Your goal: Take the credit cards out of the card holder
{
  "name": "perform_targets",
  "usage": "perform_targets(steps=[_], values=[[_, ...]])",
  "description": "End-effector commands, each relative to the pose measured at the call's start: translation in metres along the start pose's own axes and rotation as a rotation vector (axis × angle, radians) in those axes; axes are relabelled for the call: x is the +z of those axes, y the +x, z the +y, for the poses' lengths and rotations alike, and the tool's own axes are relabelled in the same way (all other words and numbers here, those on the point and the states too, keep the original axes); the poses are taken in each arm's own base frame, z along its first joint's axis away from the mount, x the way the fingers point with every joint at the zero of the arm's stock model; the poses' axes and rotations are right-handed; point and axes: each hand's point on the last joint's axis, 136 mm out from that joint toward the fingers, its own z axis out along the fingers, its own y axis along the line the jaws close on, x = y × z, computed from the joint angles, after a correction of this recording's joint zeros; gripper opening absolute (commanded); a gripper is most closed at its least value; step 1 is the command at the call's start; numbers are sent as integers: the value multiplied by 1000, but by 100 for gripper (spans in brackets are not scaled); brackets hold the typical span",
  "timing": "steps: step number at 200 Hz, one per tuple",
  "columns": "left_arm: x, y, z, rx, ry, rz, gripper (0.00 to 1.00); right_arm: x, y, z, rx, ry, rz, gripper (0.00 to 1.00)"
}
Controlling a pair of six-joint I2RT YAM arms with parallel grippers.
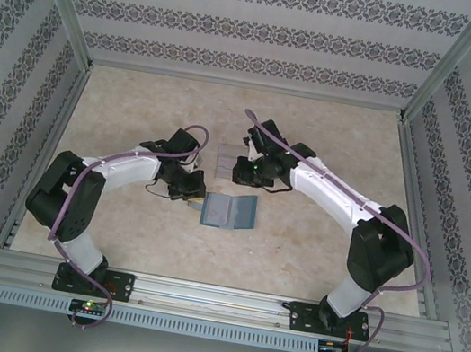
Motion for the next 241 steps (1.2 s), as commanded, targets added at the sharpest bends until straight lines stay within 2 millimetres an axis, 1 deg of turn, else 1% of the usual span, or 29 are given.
perform_targets(steps=[1, 31, 58, 118, 188, 241], values=[[9, -1, -7, 15, 19, 7, 6, 11, 14, 18, 102, -102, 38, 16], [17, 5, -2, 12, 4, 45, 4, 31, 27, 18, 145, -124, 85, 15], [23, 11, 3, 12, -3, 73, 4, 45, 32, 17, 164, -133, 117, 14], [32, 21, 12, 9, -18, 116, 3, 68, 40, 22, 194, -153, 172, 13], [36, 27, 19, 1, -31, 133, 2, 89, 49, 25, 222, -161, 229, 11], [37, 28, 21, 0, -31, 138, 2, 97, 56, 27, 228, -163, 261, 11]])
